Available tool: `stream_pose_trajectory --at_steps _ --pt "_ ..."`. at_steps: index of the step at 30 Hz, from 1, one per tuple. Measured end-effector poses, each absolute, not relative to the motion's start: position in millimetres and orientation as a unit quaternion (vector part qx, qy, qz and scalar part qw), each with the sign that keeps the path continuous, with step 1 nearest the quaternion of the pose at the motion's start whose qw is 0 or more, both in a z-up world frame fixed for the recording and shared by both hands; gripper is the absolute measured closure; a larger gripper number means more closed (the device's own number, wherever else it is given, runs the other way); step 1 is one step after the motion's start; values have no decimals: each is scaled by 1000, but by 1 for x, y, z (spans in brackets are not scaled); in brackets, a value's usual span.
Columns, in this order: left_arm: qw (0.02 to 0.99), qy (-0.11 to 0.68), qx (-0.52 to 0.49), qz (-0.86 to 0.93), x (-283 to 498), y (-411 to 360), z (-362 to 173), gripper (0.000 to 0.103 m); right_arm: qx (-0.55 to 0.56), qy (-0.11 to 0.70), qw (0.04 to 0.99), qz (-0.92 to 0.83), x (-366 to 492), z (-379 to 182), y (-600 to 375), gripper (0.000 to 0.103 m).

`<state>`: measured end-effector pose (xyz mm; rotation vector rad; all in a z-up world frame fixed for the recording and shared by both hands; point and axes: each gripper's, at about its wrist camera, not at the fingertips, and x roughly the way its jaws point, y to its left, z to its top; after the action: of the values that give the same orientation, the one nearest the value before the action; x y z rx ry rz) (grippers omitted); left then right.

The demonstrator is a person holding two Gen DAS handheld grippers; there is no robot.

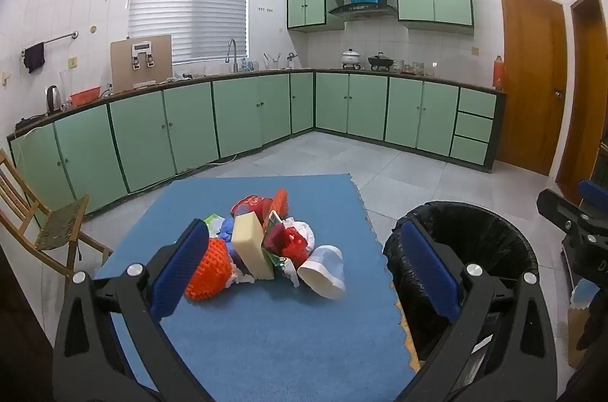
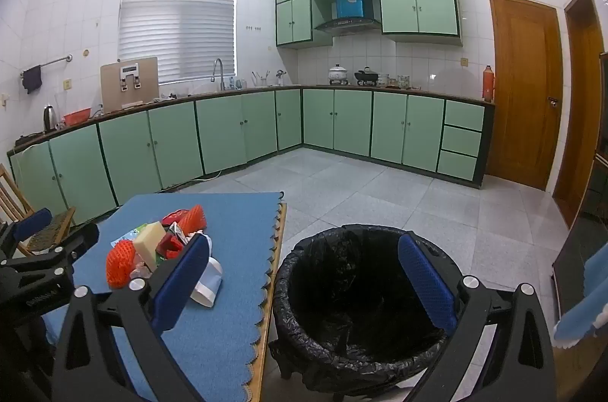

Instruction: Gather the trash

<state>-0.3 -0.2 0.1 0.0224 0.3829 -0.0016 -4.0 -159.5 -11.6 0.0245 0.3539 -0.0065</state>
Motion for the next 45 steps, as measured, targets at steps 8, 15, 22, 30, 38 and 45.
stream_pose_trajectory --at_steps 8,15,22,30,38,45 --pt "981 196 10 -2 0 -4 1 5 13 179 984 -3 -2 -13 -159 6" --pt "981 194 9 0 0 -7 1 5 13 179 984 -3 -2 -15 -161 6" --pt "981 193 8 -1 1 -4 2 5 13 179 984 -3 -2 -15 -160 6" --pt "982 191 8 -1 1 -4 1 5 14 179 984 -2 0 -16 -159 6" --pt "982 191 7 -1 1 -3 3 5 15 178 984 -3 0 -16 -159 6" --pt "982 189 7 -2 0 -4 3 5 15 179 984 -3 0 -16 -159 6"
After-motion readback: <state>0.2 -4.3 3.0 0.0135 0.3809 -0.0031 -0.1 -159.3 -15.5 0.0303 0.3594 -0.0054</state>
